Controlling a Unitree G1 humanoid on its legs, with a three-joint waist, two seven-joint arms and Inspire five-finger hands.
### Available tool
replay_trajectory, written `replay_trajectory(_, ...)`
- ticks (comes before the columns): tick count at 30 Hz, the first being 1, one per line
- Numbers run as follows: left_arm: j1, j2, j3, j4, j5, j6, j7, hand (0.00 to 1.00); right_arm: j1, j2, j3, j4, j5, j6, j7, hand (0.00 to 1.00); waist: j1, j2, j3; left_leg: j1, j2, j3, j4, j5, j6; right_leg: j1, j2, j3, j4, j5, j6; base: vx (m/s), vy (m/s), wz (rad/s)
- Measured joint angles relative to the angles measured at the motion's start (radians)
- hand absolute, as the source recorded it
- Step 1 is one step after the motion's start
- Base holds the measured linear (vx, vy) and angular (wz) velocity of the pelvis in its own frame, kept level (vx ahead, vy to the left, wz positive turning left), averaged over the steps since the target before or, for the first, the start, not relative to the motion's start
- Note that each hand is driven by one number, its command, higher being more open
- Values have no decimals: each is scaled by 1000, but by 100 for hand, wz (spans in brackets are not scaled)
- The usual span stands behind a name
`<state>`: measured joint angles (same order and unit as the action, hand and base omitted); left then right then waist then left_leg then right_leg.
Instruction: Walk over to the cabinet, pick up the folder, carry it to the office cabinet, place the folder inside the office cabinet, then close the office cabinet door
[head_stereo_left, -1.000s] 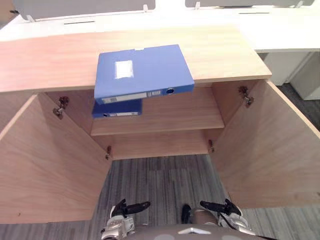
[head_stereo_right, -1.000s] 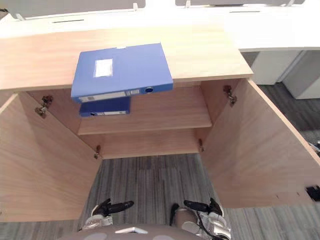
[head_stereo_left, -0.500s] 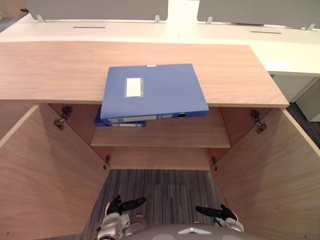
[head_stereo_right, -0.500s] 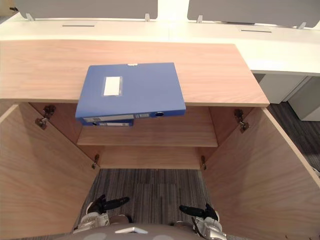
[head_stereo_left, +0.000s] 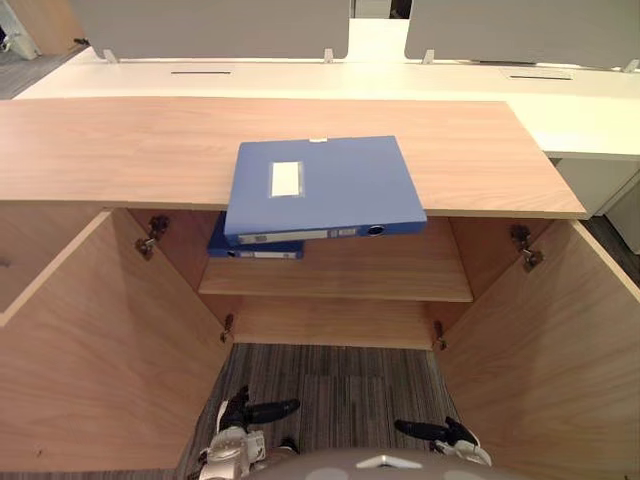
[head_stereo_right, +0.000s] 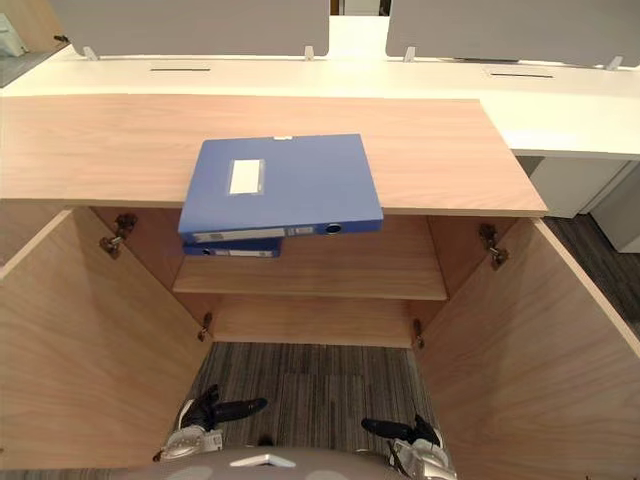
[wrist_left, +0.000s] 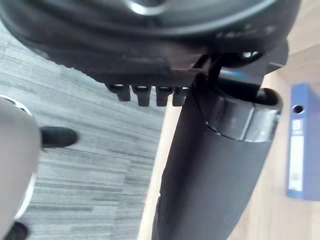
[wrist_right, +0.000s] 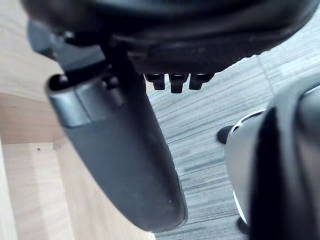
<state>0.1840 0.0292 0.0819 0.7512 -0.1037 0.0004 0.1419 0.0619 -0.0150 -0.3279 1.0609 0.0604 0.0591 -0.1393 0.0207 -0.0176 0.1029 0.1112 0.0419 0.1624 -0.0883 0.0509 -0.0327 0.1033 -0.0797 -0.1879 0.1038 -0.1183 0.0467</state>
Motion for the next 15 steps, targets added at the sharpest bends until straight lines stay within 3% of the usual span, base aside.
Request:
replay_trajectory(5, 88, 2, -63, -289, -14, -17, 5, 100, 26, -3, 41, -48, 0, -12, -4, 100, 2, 0, 3, -3, -13, -16, 0, -1, 1, 0, -9, 3, -3, -1, 6, -42, 36, 6)
replay_trajectory(15, 127, 41, -69, -741, -1, -83, 4, 100, 41, -6, 44, -67, -1, -16, 3, 100, 8, 14, -2, -3, -12, -36, 1, 1, 7, 13, -3, 21, -10, -2, 7, 9, -5, 2)
